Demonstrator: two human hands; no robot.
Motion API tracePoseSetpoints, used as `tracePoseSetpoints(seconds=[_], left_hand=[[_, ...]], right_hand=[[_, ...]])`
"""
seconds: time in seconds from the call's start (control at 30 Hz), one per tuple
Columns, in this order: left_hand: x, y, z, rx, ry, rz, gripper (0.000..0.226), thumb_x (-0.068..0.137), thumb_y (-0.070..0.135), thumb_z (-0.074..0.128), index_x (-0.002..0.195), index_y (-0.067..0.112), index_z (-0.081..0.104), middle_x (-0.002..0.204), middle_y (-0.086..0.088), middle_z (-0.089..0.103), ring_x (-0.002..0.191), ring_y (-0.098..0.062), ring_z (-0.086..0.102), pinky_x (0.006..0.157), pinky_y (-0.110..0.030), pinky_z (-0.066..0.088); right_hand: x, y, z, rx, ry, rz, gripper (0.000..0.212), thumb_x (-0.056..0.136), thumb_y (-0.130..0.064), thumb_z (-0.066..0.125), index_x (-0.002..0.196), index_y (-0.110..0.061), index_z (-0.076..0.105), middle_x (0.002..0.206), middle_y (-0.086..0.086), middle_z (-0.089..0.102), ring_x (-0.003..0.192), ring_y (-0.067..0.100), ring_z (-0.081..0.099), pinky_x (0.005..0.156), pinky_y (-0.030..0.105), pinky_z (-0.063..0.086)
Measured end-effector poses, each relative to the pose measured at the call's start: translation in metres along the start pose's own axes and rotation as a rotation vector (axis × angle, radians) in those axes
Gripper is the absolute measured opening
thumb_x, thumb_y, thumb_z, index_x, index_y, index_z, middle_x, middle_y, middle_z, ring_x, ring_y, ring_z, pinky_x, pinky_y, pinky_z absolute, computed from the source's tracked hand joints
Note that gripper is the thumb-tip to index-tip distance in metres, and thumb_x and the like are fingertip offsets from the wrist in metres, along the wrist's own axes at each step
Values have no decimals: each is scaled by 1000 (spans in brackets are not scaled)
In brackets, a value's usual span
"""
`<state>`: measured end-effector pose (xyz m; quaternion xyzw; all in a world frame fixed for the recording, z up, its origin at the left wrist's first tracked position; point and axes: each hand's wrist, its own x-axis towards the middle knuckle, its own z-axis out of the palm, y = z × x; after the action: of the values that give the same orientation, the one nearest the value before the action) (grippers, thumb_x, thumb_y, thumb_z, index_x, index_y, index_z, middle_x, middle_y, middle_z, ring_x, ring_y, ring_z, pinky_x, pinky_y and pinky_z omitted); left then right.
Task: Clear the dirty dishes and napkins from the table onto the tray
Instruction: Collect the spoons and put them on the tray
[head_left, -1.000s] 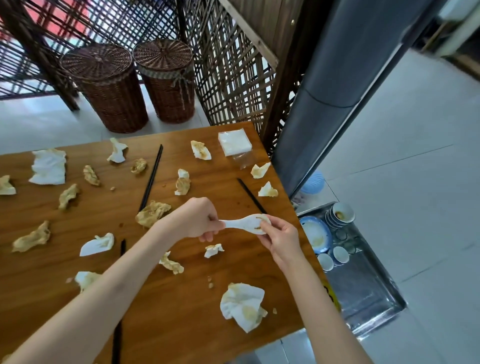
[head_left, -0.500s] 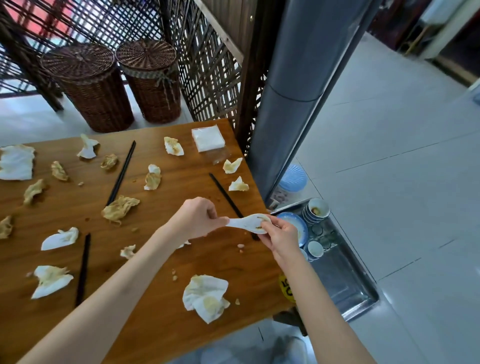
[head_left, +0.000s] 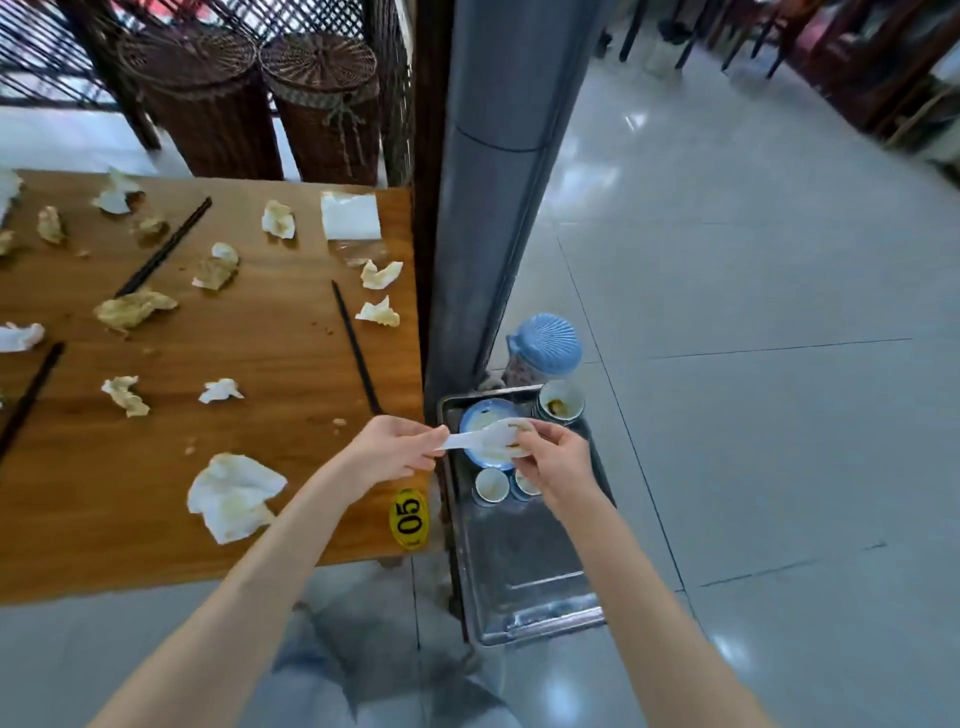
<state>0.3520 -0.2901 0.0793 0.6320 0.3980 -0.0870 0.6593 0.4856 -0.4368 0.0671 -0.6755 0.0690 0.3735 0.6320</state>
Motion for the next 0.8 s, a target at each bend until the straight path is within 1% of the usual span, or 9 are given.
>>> tracePoseSetpoints(seconds=[0.1, 0.27, 0.33, 0.43, 0.5, 0.57, 0.63, 0.73, 0.8], left_hand=[[-3, -10, 31, -54, -4, -24, 25, 83, 38, 66, 98, 19, 63, 97, 2, 71, 90, -11, 67, 77, -22, 50], [-11, -30, 67, -92, -23, -79, 26, 80, 35, 70, 100, 19, 63, 96, 2, 71, 91, -12, 67, 88, -29, 51], [-15, -35, 80, -47, -2, -105, 21, 80, 34, 70, 95, 21, 63, 96, 2, 70, 90, -12, 67, 87, -29, 51], [-17, -44, 96, -22, 41, -123, 19, 80, 34, 71, 92, 22, 63, 95, 2, 69, 87, -10, 66, 82, -26, 53], [-15, -53, 105, -35, 67, -129, 19, 80, 33, 71, 93, 21, 64, 94, 2, 70, 86, -10, 67, 83, -27, 53], [-11, -62, 114, -54, 96, -141, 18, 80, 32, 71, 93, 21, 65, 94, 2, 70, 87, -10, 67, 84, -28, 53], [-3, -73, 126, -58, 110, -151, 22, 80, 32, 72, 96, 20, 66, 93, 0, 70, 88, -11, 67, 85, -29, 53], [15, -89, 145, -79, 153, -179, 21, 79, 32, 73, 95, 19, 68, 91, -4, 72, 87, -13, 68, 85, -31, 54], [33, -101, 157, -90, 185, -203, 20, 79, 31, 73, 94, 18, 69, 92, -3, 71, 86, -13, 68, 79, -28, 53]], right_hand=[[-4, 8, -32, -21, 3, 24, 26, 85, 2, 63, 110, 8, 60, 99, 18, 64, 86, 25, 61, 73, 32, 53], [-19, 27, -69, 17, 24, 64, 17, 84, 3, 64, 101, 3, 65, 93, 14, 67, 83, 22, 65, 75, 30, 55], [-25, 38, -78, 31, 79, 84, 13, 84, 1, 65, 97, -1, 66, 95, 13, 68, 87, 22, 66, 76, 31, 56], [-27, 56, -92, 31, 134, 130, 23, 83, 1, 66, 106, 2, 65, 103, 15, 67, 96, 27, 65, 82, 35, 55], [-23, 66, -101, 29, 146, 158, 30, 81, 2, 68, 110, 3, 62, 106, 16, 65, 96, 27, 65, 79, 34, 55], [-17, 76, -111, 14, 167, 189, 31, 80, 4, 69, 109, 2, 58, 104, 15, 63, 90, 25, 64, 72, 32, 55], [-6, 87, -121, -27, 187, 218, 28, 79, 5, 68, 105, 0, 57, 101, 15, 62, 87, 24, 64, 69, 31, 54], [19, 103, -136, -150, 193, 256, 18, 79, 3, 68, 95, -2, 61, 100, 18, 66, 86, 27, 65, 70, 32, 55], [41, 114, -145, -234, 200, 277, 15, 78, 2, 68, 90, -4, 63, 97, 17, 67, 85, 25, 66, 66, 30, 55]])
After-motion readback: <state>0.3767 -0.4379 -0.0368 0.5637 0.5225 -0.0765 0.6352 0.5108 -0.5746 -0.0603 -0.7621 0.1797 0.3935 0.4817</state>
